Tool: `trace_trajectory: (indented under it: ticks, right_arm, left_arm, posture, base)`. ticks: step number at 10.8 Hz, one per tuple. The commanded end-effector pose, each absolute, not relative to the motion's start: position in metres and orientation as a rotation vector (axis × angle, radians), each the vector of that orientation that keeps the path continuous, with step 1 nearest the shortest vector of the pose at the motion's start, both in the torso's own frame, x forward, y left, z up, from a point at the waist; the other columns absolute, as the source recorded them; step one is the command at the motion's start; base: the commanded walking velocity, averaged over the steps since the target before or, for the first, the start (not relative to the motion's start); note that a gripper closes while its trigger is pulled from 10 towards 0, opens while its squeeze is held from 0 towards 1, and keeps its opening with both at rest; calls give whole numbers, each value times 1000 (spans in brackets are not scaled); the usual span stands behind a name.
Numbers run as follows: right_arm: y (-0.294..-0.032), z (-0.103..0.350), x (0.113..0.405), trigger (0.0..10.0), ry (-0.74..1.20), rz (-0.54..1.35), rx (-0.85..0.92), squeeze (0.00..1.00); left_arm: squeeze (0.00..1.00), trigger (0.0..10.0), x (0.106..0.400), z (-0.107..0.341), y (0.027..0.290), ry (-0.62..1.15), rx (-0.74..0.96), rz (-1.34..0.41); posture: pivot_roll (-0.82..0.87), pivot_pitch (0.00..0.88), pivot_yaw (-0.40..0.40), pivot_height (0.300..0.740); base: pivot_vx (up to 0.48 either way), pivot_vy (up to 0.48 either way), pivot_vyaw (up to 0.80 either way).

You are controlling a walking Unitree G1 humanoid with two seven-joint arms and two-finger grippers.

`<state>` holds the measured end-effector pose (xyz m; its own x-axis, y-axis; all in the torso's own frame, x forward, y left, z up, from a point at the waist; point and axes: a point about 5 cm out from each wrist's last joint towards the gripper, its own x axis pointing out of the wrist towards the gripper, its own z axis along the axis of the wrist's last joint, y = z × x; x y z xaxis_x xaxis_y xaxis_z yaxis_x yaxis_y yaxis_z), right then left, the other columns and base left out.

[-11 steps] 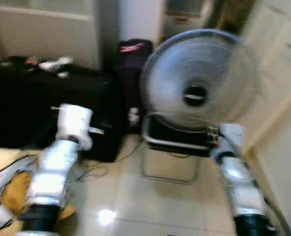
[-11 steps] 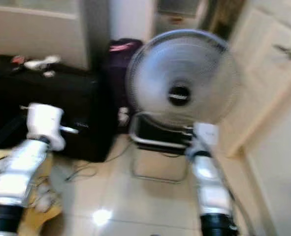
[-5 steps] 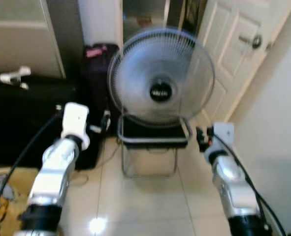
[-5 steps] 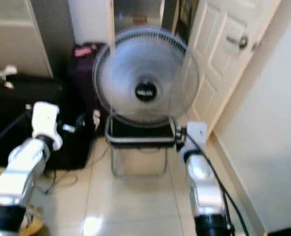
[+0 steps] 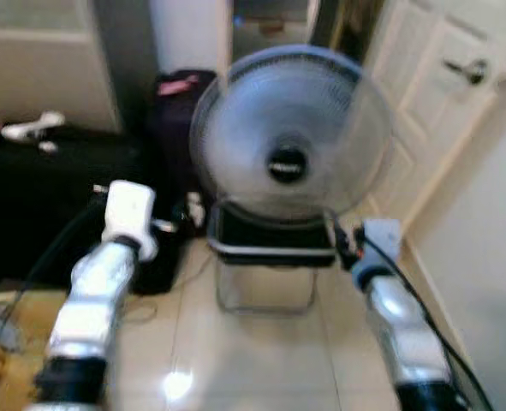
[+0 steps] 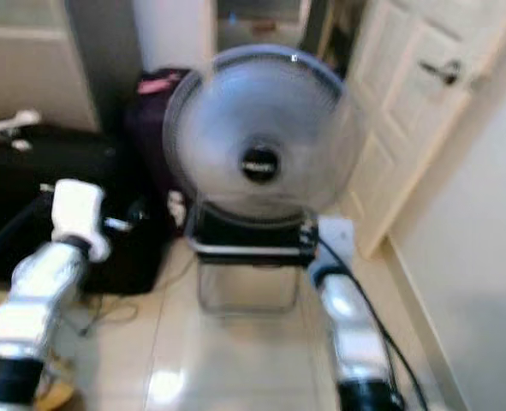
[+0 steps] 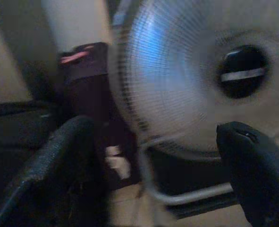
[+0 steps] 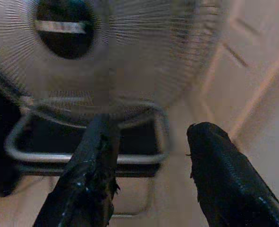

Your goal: Clean up the room

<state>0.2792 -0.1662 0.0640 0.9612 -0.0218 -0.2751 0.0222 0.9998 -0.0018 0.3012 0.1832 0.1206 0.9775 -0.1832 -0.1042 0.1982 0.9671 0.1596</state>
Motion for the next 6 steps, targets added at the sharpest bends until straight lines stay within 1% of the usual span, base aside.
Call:
trace_trajectory:
  ticks: [1,2,3,6]
  right_arm:
    - [-160,74,285,10000,249,19,26,0]
    - [-158,75,286,10000,246,55,16,0]
    - [-162,71,284,10000,269,40,-3,0]
    - [-162,71,284,10000,269,40,-3,0]
  left_arm:
    - [0,10000,301,125,189,82,185,-174]
    - [0,10000,301,125,189,83,178,-173]
    - [0,10000,299,125,186,82,205,-192]
    - [0,10000,299,125,186,82,205,-192]
  posture:
    - [34,0,-49,740]
    - [36,0,-55,740]
    - [44,0,-56,740]
    - [44,0,-56,740]
  base:
    - [277,0,0]
    - [0,0,0]
    - [0,0,0]
    - [0,0,0]
